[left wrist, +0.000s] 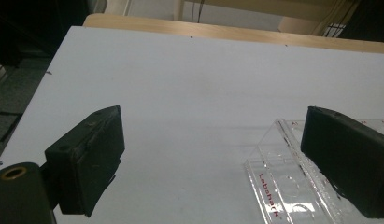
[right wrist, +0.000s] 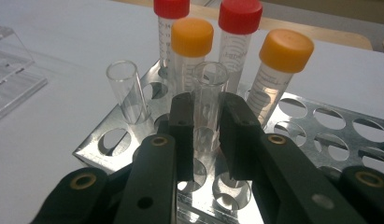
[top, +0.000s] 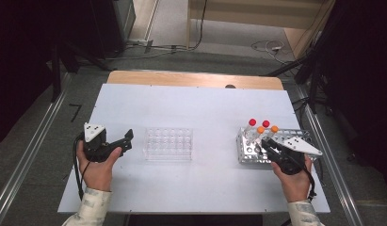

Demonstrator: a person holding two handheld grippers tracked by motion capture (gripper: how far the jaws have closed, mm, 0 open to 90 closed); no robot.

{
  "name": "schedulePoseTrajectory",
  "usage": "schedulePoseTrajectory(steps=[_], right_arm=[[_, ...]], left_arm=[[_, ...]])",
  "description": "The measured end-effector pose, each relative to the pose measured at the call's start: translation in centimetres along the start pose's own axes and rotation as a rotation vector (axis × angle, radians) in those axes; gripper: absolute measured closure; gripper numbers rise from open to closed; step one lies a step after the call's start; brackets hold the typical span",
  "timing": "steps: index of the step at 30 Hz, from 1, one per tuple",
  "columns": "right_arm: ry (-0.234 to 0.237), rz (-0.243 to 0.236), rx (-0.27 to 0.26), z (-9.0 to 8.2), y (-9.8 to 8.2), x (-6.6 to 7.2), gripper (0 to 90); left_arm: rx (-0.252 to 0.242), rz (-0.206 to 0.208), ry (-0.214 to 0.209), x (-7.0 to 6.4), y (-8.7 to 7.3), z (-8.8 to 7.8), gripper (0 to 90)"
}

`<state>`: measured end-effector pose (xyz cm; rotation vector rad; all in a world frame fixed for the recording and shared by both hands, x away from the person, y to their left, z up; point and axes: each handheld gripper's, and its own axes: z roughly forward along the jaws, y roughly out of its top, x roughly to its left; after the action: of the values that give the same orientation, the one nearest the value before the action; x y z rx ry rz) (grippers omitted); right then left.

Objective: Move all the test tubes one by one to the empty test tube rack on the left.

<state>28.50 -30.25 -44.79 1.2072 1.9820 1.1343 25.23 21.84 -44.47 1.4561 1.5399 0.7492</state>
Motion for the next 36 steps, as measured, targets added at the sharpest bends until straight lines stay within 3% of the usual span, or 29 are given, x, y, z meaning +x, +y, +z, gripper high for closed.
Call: schedulePoseTrajectory(steps=[16, 29, 36], right_arm=[[0.006, 0.025, -0.063, -2.8, 2.2, -0.1, 73.2], [0.030, 0.001, -0.092, -4.7, 3.0, 0.8, 73.3], [0.045, -0.005, -0.091, -5.3, 3.0, 1.5, 73.3]], left_arm=[[-0.004, 0.002, -0.015, -0.3, 0.1, -0.1, 7.0], [-0.010, 0.004, -0.029, -0.6, 0.3, -0.4, 7.0], [-0.059, -0.011, -0.053, -0.9, 0.6, -1.0, 7.0]])
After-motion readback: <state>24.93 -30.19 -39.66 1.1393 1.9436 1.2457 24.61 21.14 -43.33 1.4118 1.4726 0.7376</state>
